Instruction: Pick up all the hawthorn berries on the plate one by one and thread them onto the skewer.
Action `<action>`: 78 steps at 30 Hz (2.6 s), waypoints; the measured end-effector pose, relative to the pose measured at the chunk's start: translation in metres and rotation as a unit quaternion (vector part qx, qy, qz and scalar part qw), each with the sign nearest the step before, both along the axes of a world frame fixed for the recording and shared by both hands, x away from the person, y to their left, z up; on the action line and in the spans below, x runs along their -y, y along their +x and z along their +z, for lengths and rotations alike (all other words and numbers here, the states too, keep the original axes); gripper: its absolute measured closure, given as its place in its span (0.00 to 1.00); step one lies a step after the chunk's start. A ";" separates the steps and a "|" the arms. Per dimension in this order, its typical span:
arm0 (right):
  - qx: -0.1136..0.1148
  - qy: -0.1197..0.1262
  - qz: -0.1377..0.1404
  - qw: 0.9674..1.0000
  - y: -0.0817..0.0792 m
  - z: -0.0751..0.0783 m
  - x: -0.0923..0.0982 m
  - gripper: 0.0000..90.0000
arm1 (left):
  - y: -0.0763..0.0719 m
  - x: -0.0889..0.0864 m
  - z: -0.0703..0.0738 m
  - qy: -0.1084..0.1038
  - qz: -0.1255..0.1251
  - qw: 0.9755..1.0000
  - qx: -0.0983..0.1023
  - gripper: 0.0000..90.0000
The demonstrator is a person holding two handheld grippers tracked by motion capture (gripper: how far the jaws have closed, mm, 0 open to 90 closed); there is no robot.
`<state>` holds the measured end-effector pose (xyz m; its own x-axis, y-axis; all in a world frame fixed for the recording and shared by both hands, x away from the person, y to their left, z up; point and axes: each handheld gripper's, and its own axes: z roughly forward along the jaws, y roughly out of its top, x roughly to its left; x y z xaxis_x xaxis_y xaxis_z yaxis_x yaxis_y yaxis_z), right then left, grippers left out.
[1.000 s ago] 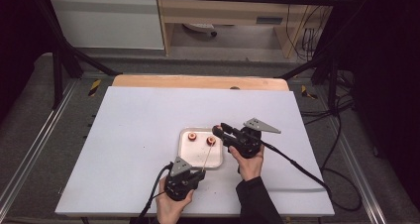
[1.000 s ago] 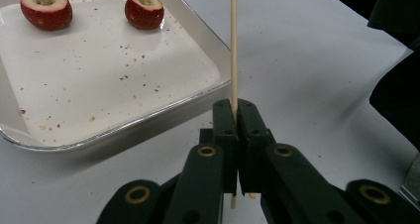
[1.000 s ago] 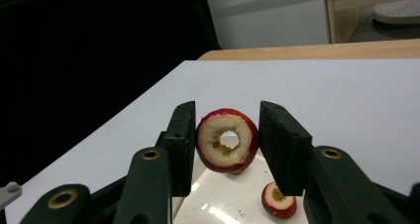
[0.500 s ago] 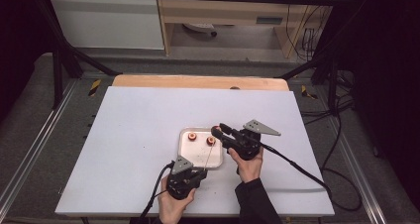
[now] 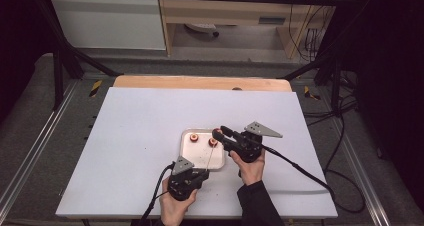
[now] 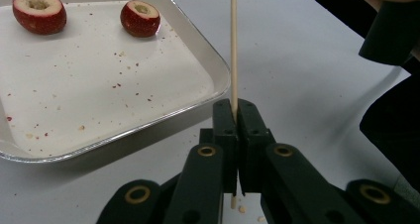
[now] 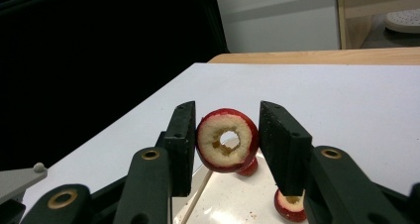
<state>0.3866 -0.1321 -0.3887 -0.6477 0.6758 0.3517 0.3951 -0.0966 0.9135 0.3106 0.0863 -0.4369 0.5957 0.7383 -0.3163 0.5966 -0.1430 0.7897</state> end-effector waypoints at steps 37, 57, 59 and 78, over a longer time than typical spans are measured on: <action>-0.054 -0.029 0.065 0.996 -0.017 -0.026 -0.018 0.67 | 0.021 -0.001 0.010 0.002 0.018 1.000 0.008 0.98; -0.069 -0.043 0.076 0.994 -0.019 -0.032 -0.021 0.67 | 0.026 -0.001 0.008 0.022 0.007 0.999 0.025 0.98; -0.071 -0.042 0.078 0.994 -0.018 -0.032 -0.021 0.67 | 0.026 -0.001 0.008 0.025 0.007 0.999 0.024 0.98; -0.080 -0.164 0.056 0.982 0.002 -0.023 -0.003 0.13 | 0.012 -0.034 0.003 0.064 0.000 0.997 0.035 0.98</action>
<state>0.3886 -0.1292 -0.4113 -0.6789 0.6969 0.2313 0.5279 0.2444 0.8134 0.3223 0.1202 -0.4341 0.6127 0.7702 -0.1771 0.5400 -0.2444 0.8054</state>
